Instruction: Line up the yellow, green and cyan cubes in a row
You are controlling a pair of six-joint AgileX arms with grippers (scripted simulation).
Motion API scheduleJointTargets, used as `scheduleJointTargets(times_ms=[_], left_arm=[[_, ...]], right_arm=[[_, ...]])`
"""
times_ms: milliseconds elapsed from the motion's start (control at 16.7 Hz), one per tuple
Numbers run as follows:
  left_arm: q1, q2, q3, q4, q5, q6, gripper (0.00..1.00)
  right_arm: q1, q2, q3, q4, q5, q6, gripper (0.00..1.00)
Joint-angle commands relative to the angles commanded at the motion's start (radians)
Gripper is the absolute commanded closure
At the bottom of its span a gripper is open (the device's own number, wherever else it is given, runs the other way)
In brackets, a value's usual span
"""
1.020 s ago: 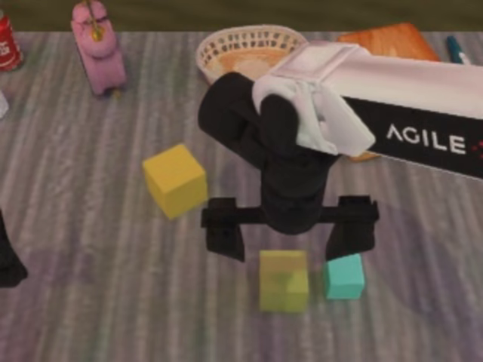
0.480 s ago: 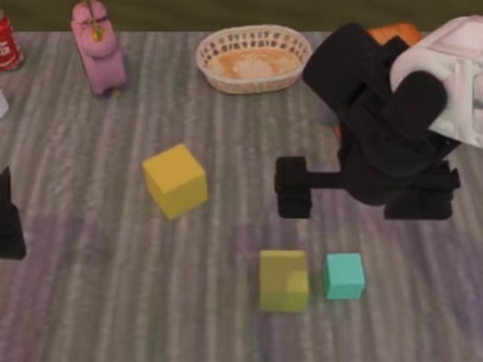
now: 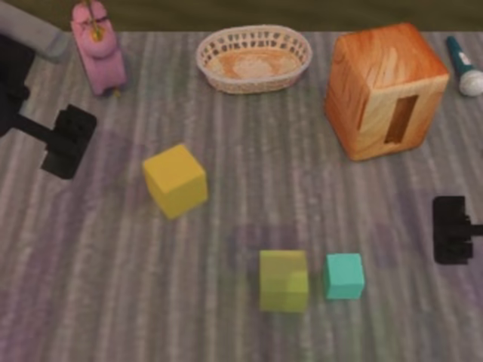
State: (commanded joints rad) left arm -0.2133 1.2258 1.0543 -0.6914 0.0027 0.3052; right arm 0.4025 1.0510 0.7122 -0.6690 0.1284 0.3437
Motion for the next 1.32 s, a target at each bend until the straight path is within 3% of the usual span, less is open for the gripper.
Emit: scheduleJointTargets(times_ms=[300, 660, 900, 1320], left_arm=[[-0.095, 0.498, 0.406, -0.285, 0.004, 0.122, 0.00], [-0.178, 0.913, 0.785, -0.514, 0.003, 0.229, 0.00], [-0.203, 1.030, 0.902, -0.578, 0.001, 0.261, 0.00], [-0.201, 1.039, 0.893, -0.564, 0.001, 0.264, 0.00]], right_arm=[[-0.182, -0.453, -0.377, 0.249, -0.025, -0.184, 0.00], [-0.343, -0.912, -0.650, 0.548, -0.093, -0.314, 0.00], [-0.390, -1.044, -0.710, 0.662, -0.126, -0.342, 0.00], [-0.392, -1.051, -0.712, 0.669, -0.128, -0.344, 0.00]])
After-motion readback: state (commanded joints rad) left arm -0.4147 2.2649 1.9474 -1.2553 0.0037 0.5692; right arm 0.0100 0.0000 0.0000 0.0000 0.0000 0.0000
